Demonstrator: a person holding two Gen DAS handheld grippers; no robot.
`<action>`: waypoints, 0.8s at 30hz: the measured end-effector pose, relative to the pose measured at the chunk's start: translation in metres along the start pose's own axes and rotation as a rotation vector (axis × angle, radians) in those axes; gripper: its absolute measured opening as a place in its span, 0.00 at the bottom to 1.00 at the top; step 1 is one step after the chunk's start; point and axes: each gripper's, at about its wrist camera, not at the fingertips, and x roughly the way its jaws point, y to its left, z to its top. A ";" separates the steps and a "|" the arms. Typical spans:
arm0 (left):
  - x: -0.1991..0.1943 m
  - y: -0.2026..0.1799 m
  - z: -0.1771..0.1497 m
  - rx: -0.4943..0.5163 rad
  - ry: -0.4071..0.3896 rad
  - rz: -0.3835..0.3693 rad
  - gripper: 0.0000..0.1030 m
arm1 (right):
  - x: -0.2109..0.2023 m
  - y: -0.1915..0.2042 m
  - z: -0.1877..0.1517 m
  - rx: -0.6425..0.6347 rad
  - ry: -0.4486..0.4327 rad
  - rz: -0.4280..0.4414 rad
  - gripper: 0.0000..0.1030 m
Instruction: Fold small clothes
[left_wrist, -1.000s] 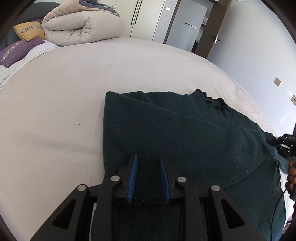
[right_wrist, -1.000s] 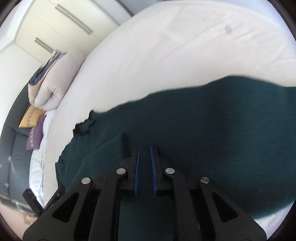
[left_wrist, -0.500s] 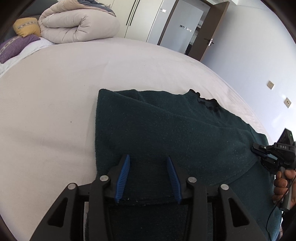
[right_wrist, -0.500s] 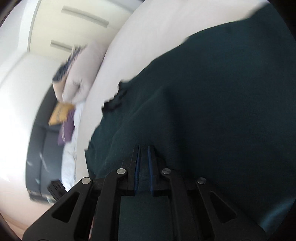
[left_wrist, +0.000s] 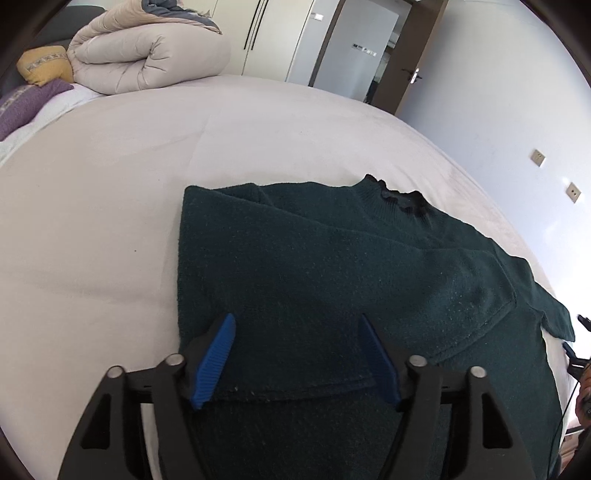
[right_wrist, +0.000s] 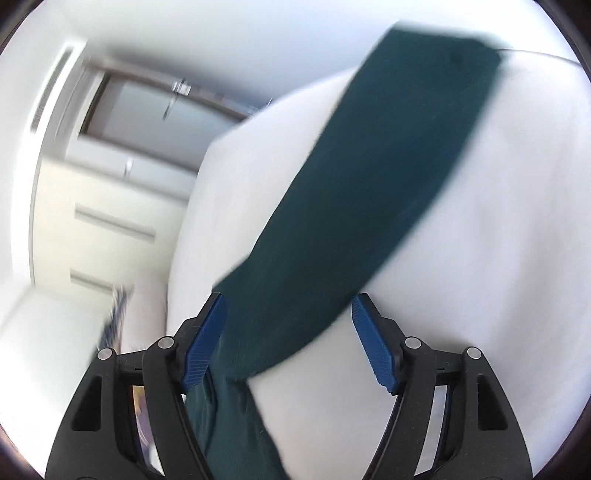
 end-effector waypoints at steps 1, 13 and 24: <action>-0.004 -0.004 -0.001 -0.011 -0.004 -0.005 0.77 | -0.007 -0.007 0.006 0.017 -0.020 0.003 0.67; -0.010 -0.047 -0.001 -0.133 0.051 -0.200 0.77 | 0.015 -0.026 0.039 0.168 -0.105 0.012 0.63; -0.012 -0.032 -0.002 -0.217 0.069 -0.245 0.77 | 0.037 -0.038 0.062 0.278 -0.200 0.062 0.33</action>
